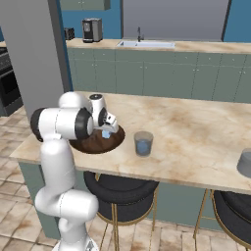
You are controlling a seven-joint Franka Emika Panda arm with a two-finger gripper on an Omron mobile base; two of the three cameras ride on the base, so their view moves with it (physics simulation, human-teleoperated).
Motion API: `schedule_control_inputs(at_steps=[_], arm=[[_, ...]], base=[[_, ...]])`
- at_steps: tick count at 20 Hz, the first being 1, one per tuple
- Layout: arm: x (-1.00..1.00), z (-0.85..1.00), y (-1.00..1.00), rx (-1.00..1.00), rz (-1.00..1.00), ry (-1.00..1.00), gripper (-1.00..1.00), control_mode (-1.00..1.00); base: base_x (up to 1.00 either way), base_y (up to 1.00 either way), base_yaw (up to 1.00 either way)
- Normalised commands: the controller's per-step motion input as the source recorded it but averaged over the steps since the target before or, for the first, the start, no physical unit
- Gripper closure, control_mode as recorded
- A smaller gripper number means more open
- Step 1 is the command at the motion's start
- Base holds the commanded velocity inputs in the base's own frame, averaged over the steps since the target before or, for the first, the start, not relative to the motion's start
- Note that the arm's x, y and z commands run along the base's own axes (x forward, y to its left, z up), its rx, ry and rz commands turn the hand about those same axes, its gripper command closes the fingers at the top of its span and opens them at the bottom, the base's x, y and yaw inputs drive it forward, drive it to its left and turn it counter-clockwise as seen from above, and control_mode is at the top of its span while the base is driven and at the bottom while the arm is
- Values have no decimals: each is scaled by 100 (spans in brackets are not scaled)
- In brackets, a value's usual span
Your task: There are four ice cubes in the ice bowl. Place two ice cubes in each glass of water.
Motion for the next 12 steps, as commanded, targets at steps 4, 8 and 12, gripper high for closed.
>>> schedule_control_inputs(at_steps=[4,8,12], arm=[[19,-22,0,-2,0,4,-100,-100],[8,-24,0,-3,0,5,-100,-100],[8,-16,0,-3,0,3,100,-100]], base=[[0,0,0],[0,0,0],[0,0,0]])
